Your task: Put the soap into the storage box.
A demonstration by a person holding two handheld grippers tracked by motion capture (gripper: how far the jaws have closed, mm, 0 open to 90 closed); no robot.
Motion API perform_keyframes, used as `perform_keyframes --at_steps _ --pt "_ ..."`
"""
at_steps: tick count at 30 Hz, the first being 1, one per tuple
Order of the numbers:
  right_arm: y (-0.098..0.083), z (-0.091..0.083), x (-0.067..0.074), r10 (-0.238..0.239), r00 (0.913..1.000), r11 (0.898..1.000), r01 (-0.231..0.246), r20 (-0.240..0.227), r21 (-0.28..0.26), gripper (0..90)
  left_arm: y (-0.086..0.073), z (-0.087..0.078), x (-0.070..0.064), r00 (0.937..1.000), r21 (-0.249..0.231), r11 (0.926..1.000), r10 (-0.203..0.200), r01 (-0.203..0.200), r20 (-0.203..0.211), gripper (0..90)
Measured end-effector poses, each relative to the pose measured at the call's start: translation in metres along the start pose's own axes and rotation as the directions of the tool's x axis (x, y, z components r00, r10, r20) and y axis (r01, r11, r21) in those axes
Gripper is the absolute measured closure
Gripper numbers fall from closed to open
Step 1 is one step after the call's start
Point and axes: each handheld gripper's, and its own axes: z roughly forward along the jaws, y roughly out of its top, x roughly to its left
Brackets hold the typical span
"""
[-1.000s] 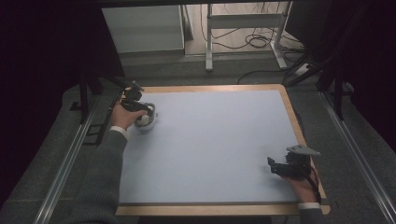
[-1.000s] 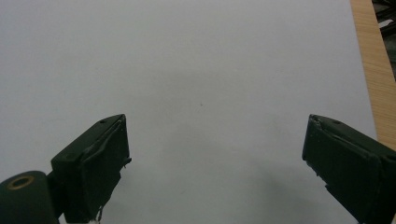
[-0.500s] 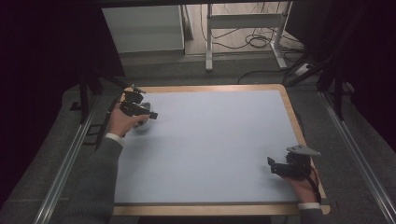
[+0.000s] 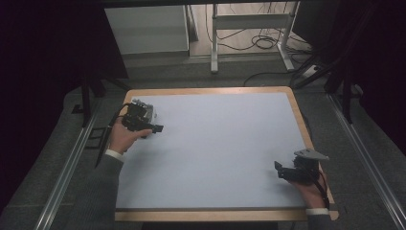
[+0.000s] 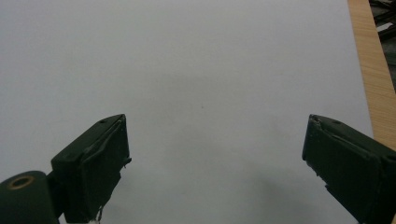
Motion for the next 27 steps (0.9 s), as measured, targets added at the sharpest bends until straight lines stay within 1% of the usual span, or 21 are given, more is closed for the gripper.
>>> perform_keyframes --at_steps 2,3,4,6,8,9,10,12,13,14,15,16,18,19,20,21,22,23,24,27 --pt "0.0 0.0 0.0 0.001 1.0 1.0 -0.001 0.0 -0.001 7.1 -0.005 0.0 -0.004 0.9999 -0.005 0.9999 0.014 -0.014 0.005 23.3" --pt "0.0 -0.001 0.0 0.002 1.0 1.0 -0.002 0.002 -0.002 7.1 -0.005 0.0 -0.004 0.9999 -0.005 0.9999 0.014 -0.014 0.005 23.2" --pt "0.0 -0.001 0.0 0.001 1.0 1.0 -0.001 0.002 -0.002 7.1 -0.011 0.0 -0.009 0.9997 -0.012 0.9996 0.025 -0.025 0.006 23.2" --pt "0.0 -0.001 0.0 0.001 1.0 1.0 -0.001 0.002 -0.003 7.2 -0.016 0.0 -0.014 0.9991 -0.019 0.999 0.041 -0.04 0.009 23.0" --pt "0.0 -0.002 -0.001 -0.001 1.0 1.0 0.001 0.001 -0.001 7.1 -0.022 0.0 -0.018 0.9987 -0.026 0.9986 0.047 -0.047 0.019 22.9" --pt "0.0 -0.002 -0.001 -0.001 1.0 1.0 0.001 0.001 -0.001 7.1 -0.022 0.0 -0.018 0.9987 -0.026 0.9986 0.047 -0.047 0.019 22.8" --pt "0.0 -0.002 -0.001 0.001 1.0 1.0 -0.001 0.002 -0.003 7.1 -0.028 -0.001 -0.023 0.9984 -0.035 0.9981 0.052 -0.051 0.023 22.7" --pt "0.0 -0.002 -0.001 0.001 1.0 1.0 -0.001 0.002 -0.002 7.2 -0.031 -0.001 -0.025 0.9981 -0.038 0.9978 0.056 -0.055 0.025 22.6" --pt "0.0 -0.002 -0.001 0.001 1.0 1.0 -0.001 0.003 -0.002 7.2 -0.036 0.0 -0.03 0.9975 -0.04 0.997 0.067 -0.066 0.025 22.4" --pt "0.0 -0.002 -0.001 0.001 1.0 1.0 -0.001 0.003 -0.002 7.1 -0.036 0.0 -0.03 0.9975 -0.04 0.997 0.067 -0.066 0.025 22.2" --pt "0.0 -0.002 -0.001 0.0 1.0 1.0 0.0 0.003 -0.003 7.1 -0.043 0.001 -0.035 0.9969 -0.043 0.9965 0.073 -0.072 0.028 22.1" --pt "0.0 -0.002 -0.001 0.0 1.0 1.0 0.0 0.003 -0.003 7.1 -0.043 0.001 -0.035 0.9969 -0.043 0.9965 0.073 -0.072 0.028 21.9" --pt "0.001 -0.002 -0.001 0.0 1.0 1.0 0.0 0.003 -0.004 7.2 -0.051 0.003 -0.039 0.9961 -0.047 0.9959 0.079 -0.077 0.04 21.7" --pt "0.001 -0.003 -0.001 -0.002 1.0 1.0 0.002 0.004 -0.005 7.1 -0.055 0.005 -0.04 0.9961 -0.05 0.996 0.076 -0.073 0.046 21.6" --pt "0.001 -0.003 -0.001 0.0 1.0 1.0 0.0 0.003 -0.007 7.2 -0.063 0.008 -0.044 0.9956 -0.052 0.9962 0.072 -0.069 0.06 21.5" --pt "0.001 -0.003 -0.001 0.0 1.0 1.0 0.0 0.003 -0.007 7.2 -0.063 0.008 -0.044 0.9956 -0.052 0.9962 0.072 -0.069 0.06 21.5" --pt "0.001 -0.003 -0.001 -0.001 1.0 1.0 0.001 0.004 -0.008 7.1 -0.069 0.01 -0.046 0.9952 -0.051 0.9966 0.068 -0.064 0.07 21.4" --pt "0.001 -0.003 -0.001 -0.001 1.0 1.0 0.001 0.004 -0.008 7.1 -0.069 0.01 -0.046 0.9952 -0.051 0.9966 0.068 -0.064 0.07 21.4" --pt "0.001 -0.003 -0.001 -0.001 1.0 1.0 0.001 0.004 -0.008 7.2 -0.075 0.013 -0.048 0.9945 -0.044 0.9968 0.069 -0.066 0.079 21.3" --pt "0.001 -0.003 -0.001 -0.003 1.0 1.0 0.003 0.004 -0.009 7.1 -0.077 0.014 -0.05 0.9943 -0.039 0.9966 0.076 -0.073 0.075 20.9"
